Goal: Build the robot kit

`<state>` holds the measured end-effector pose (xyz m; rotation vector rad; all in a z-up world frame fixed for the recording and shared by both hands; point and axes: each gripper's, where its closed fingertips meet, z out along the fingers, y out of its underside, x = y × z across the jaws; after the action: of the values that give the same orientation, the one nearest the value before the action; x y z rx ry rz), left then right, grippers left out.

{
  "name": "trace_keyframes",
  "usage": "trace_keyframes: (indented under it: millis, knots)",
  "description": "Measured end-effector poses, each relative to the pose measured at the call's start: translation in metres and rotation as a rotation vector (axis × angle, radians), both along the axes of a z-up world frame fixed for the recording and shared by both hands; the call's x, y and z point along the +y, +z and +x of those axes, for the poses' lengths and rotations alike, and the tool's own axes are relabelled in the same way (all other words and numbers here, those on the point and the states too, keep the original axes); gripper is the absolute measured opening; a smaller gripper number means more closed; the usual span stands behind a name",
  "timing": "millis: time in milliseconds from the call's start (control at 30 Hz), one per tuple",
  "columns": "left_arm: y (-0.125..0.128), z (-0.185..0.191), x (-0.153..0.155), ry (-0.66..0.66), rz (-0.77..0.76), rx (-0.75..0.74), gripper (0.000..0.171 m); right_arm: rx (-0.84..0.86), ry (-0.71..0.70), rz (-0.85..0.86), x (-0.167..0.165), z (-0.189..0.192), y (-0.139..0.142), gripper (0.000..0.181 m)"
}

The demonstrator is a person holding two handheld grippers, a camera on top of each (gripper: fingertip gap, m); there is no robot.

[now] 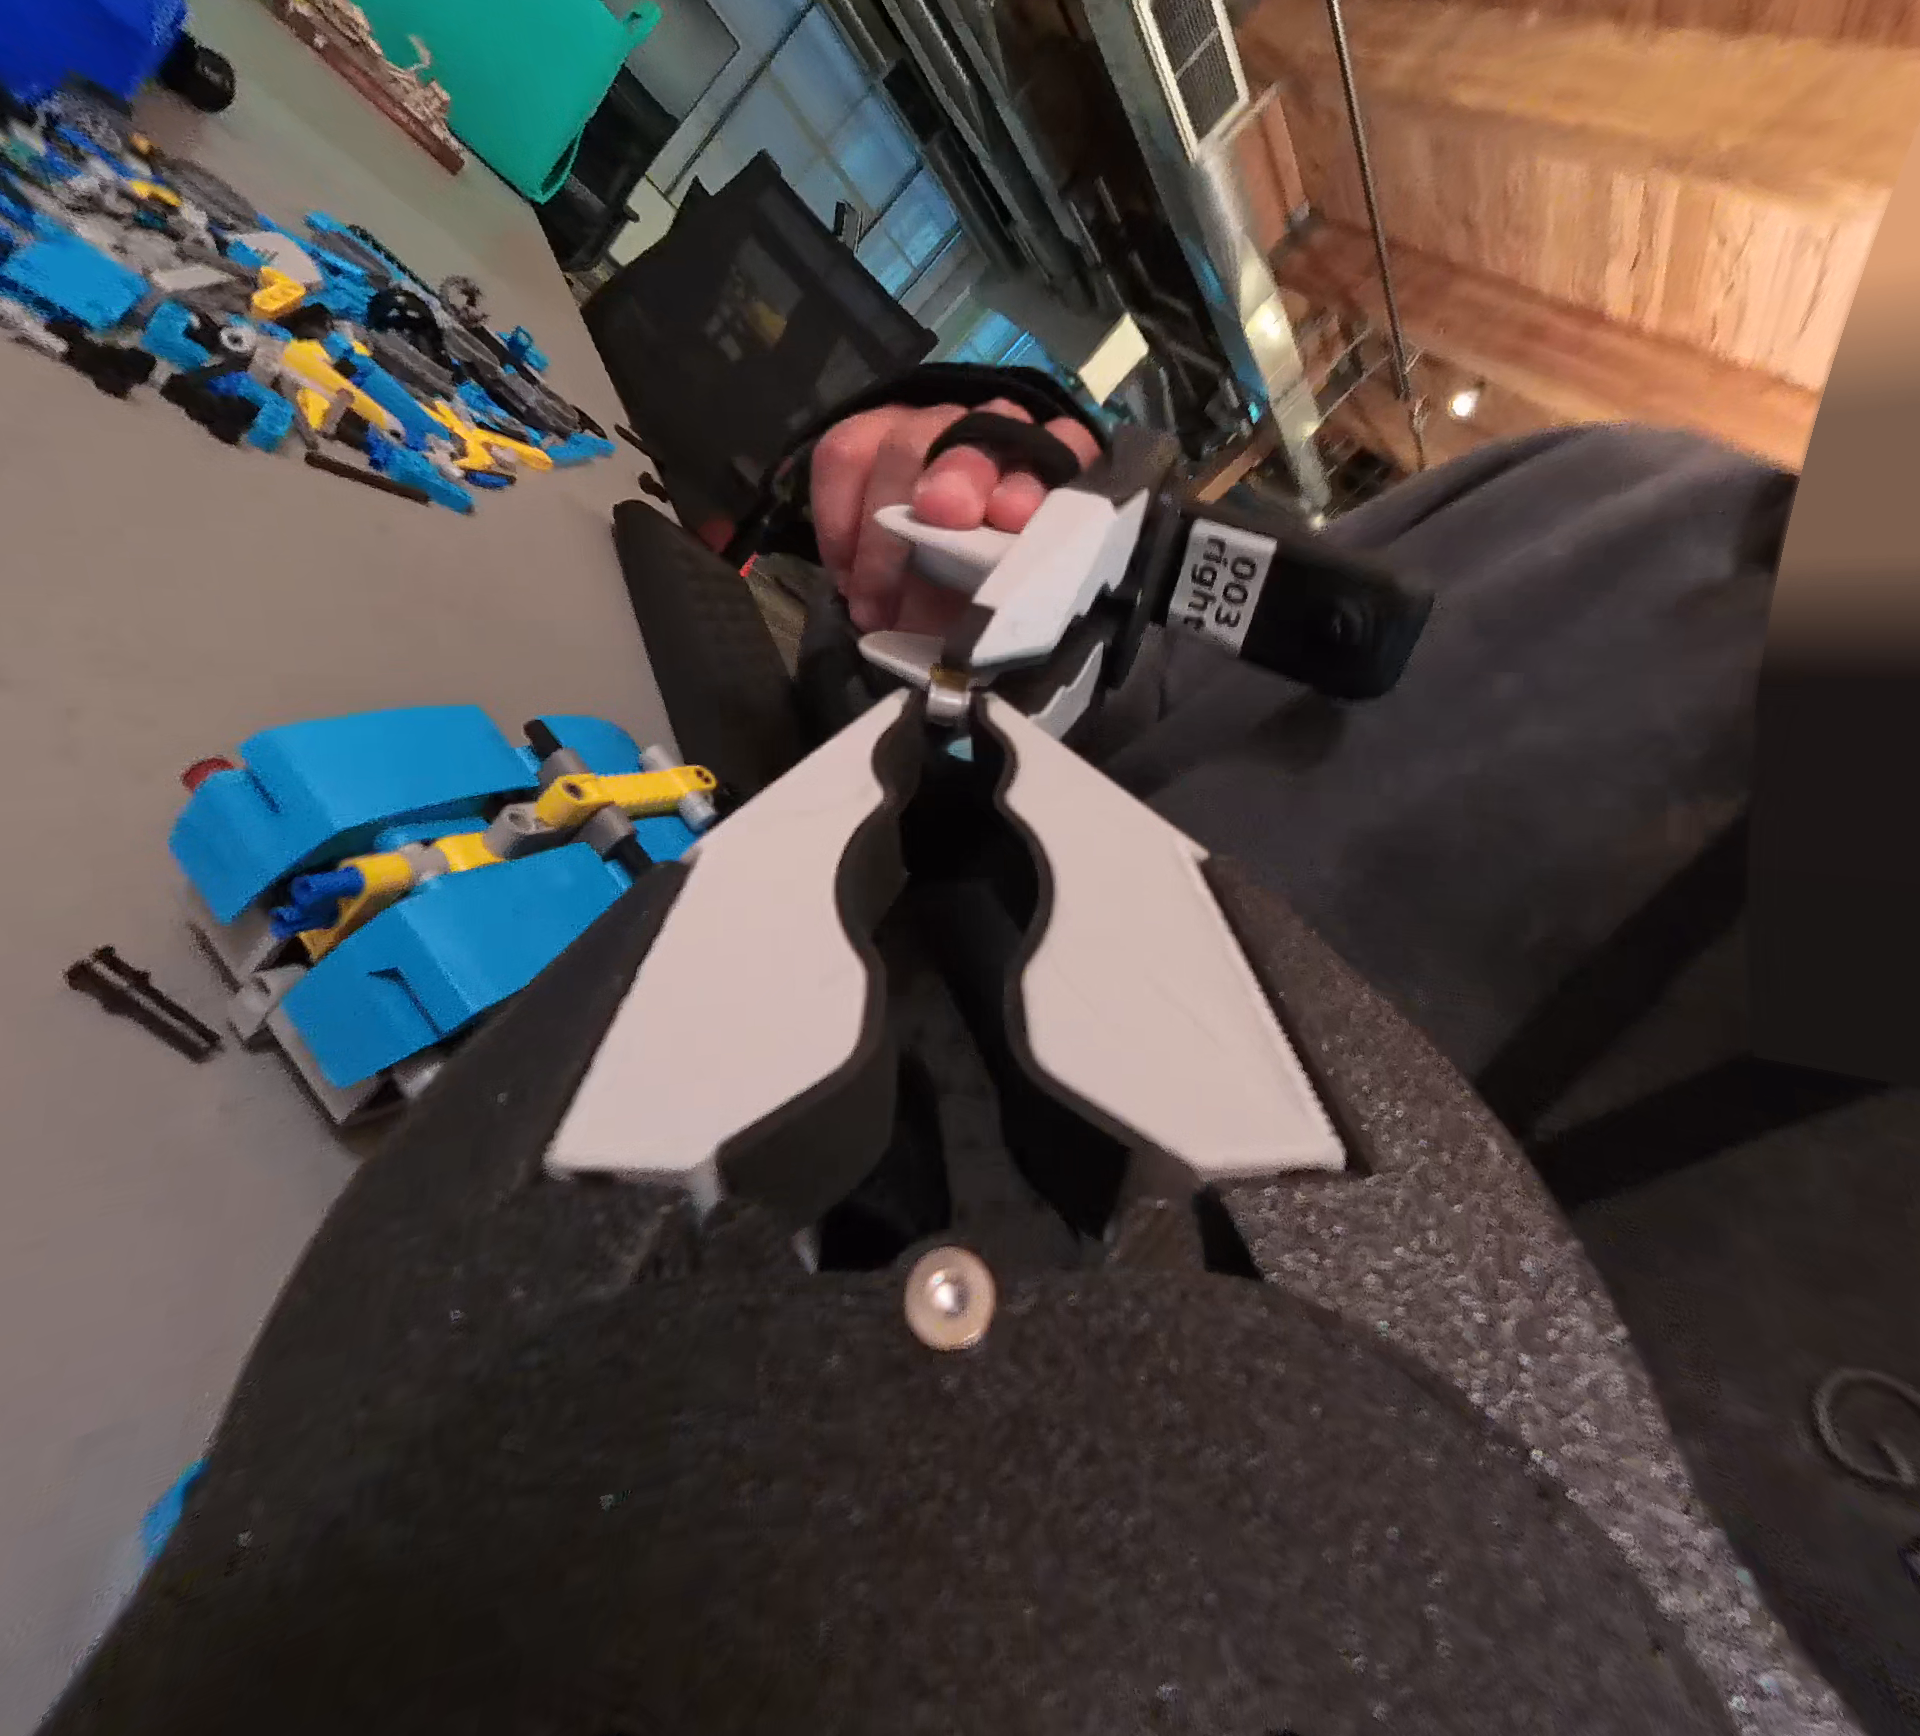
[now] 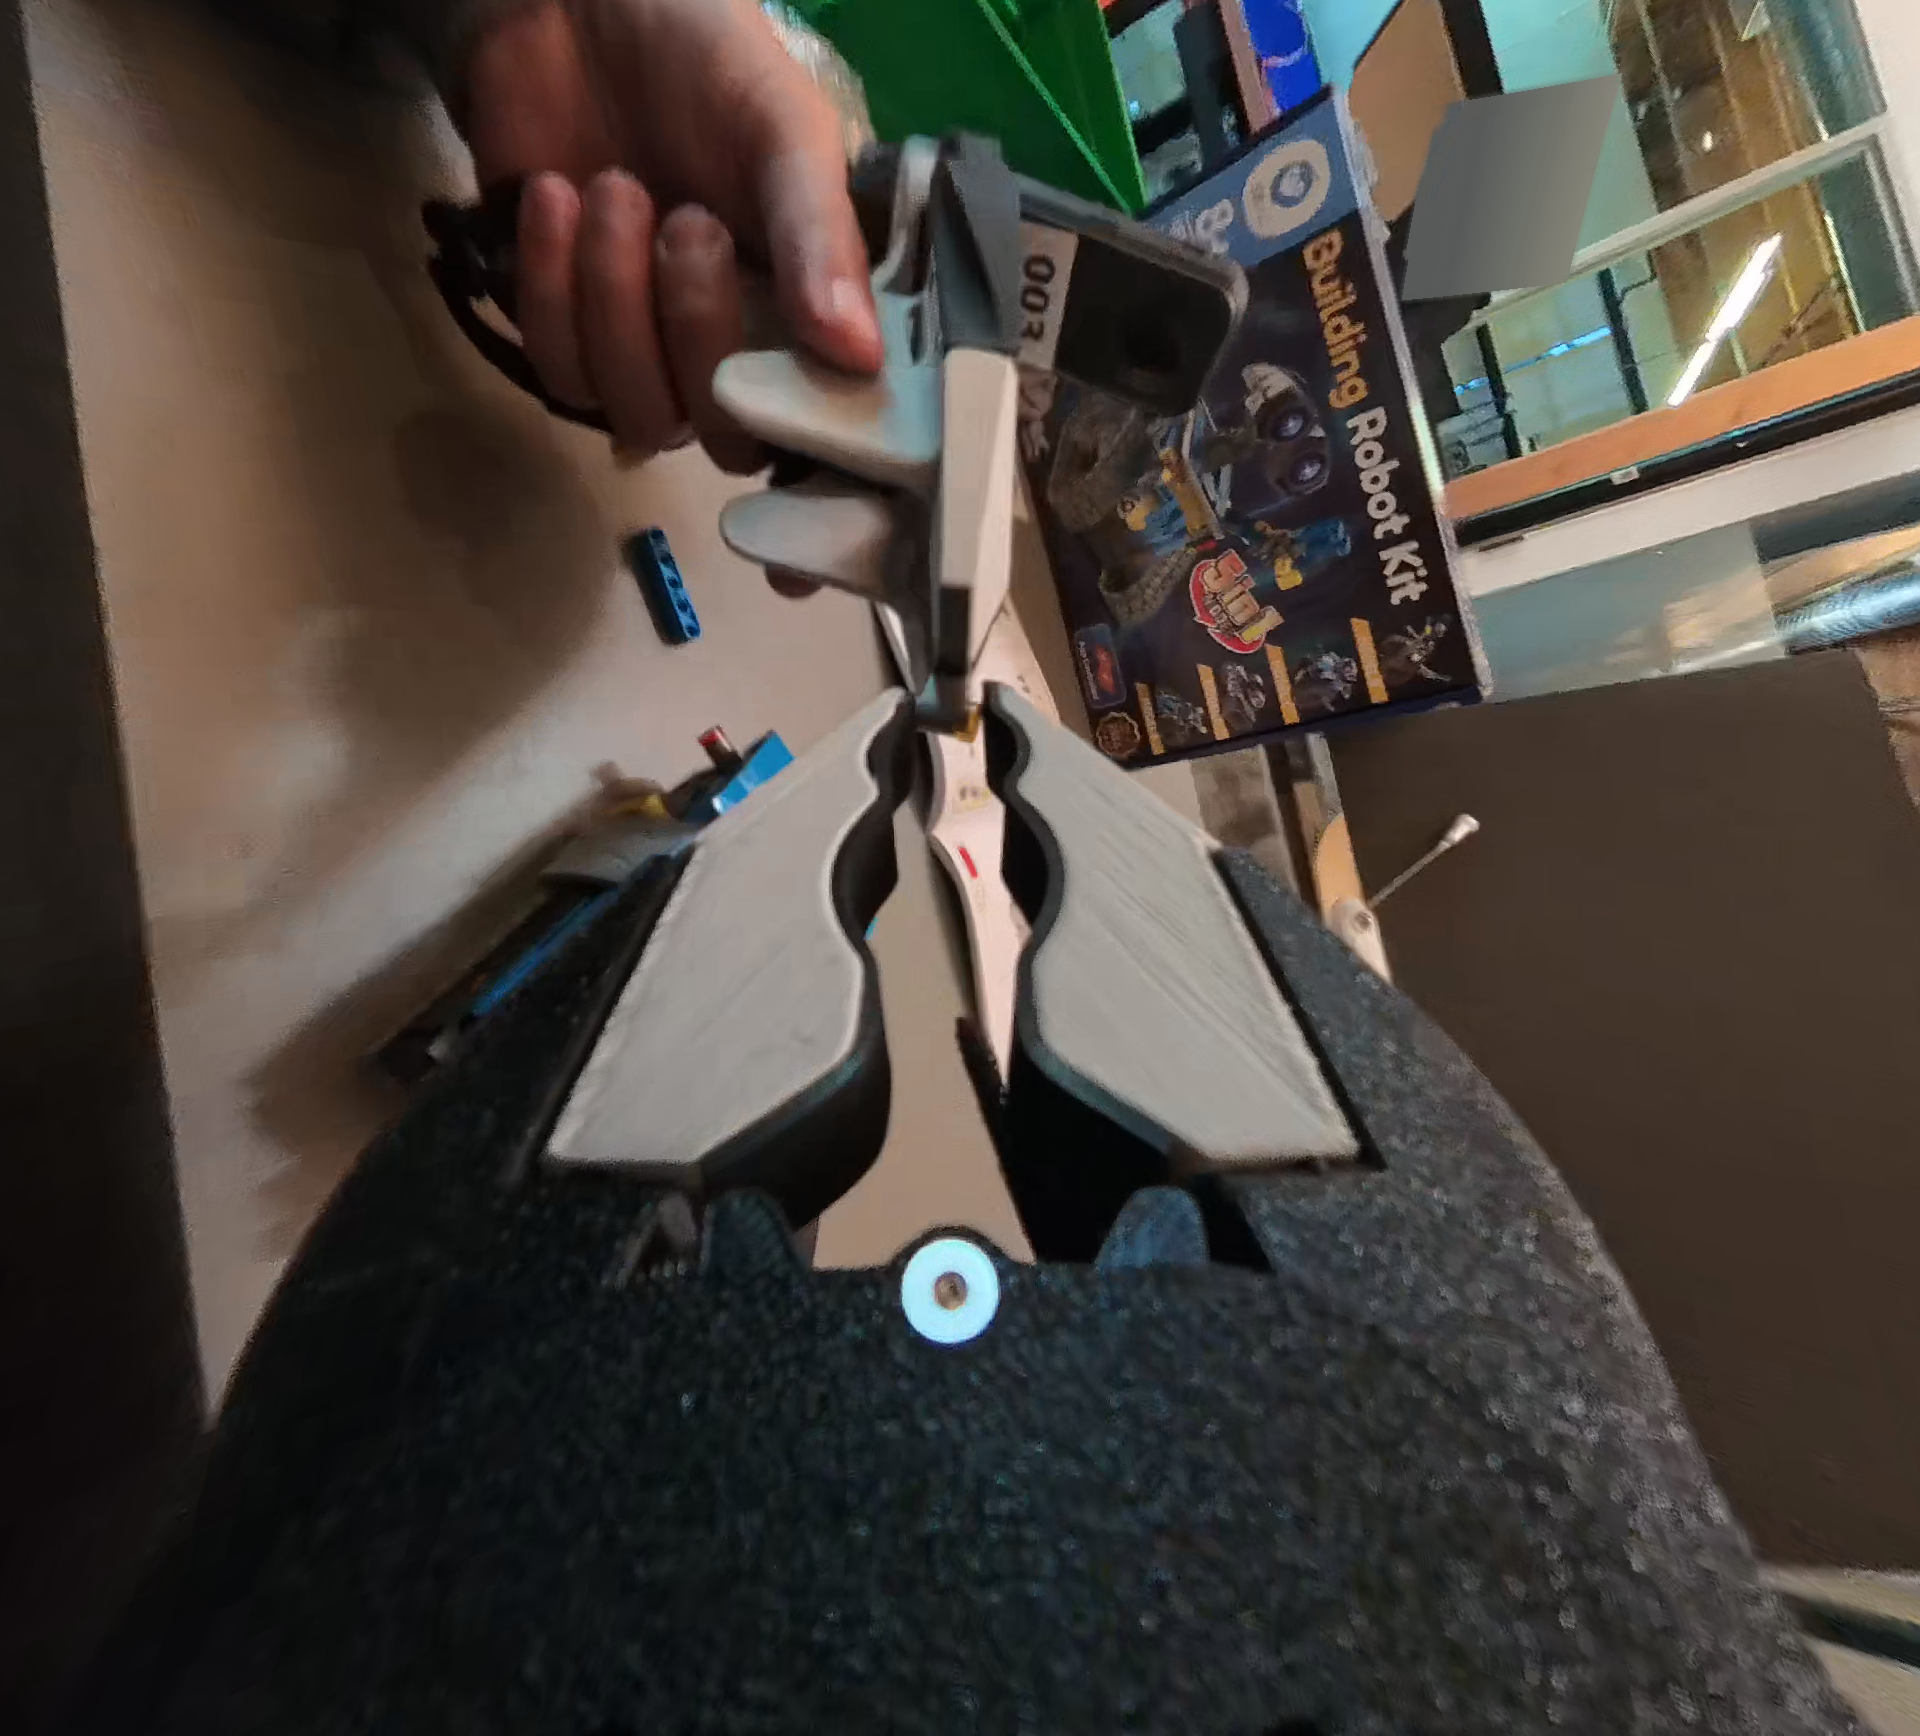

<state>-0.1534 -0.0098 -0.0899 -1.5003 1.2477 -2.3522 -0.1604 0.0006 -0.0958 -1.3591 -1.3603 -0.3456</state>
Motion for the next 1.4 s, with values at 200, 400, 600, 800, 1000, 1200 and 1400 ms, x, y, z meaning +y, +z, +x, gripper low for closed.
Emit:
trace_keyframes:
  millis: [200,400,600,800,1000,1200,1400]
  knots:
    - [-0.001,-0.005,-0.006,0.027,0.221,-0.056,0.006,0.317,0.003,-0.263,-0.004,-0.003,0.0,0.019]
    - [-0.012,-0.008,-0.013,0.076,0.555,-0.103,0.007,0.753,0.061,-0.753,-0.014,0.002,0.009,0.026]
    - [-0.014,-0.007,-0.018,0.072,0.593,-0.117,0.007,0.664,0.039,-0.845,-0.021,-0.006,-0.015,0.01]
    - [-0.017,-0.007,-0.022,0.072,0.628,-0.117,0.007,0.655,0.047,-0.873,-0.024,-0.005,-0.018,0.007]
    - [-0.025,-0.003,-0.022,0.083,0.682,-0.098,0.007,0.654,0.024,-0.907,-0.025,-0.003,-0.024,0.007]
    - [-0.047,0.012,0.012,0.239,0.75,0.062,0.019,0.624,-0.316,-0.861,0.004,0.041,-0.046,0.006]
    - [-0.067,0.02,0.009,0.271,0.877,0.155,0.013,0.502,-0.602,-0.89,0.009,0.069,-0.067,0.007]
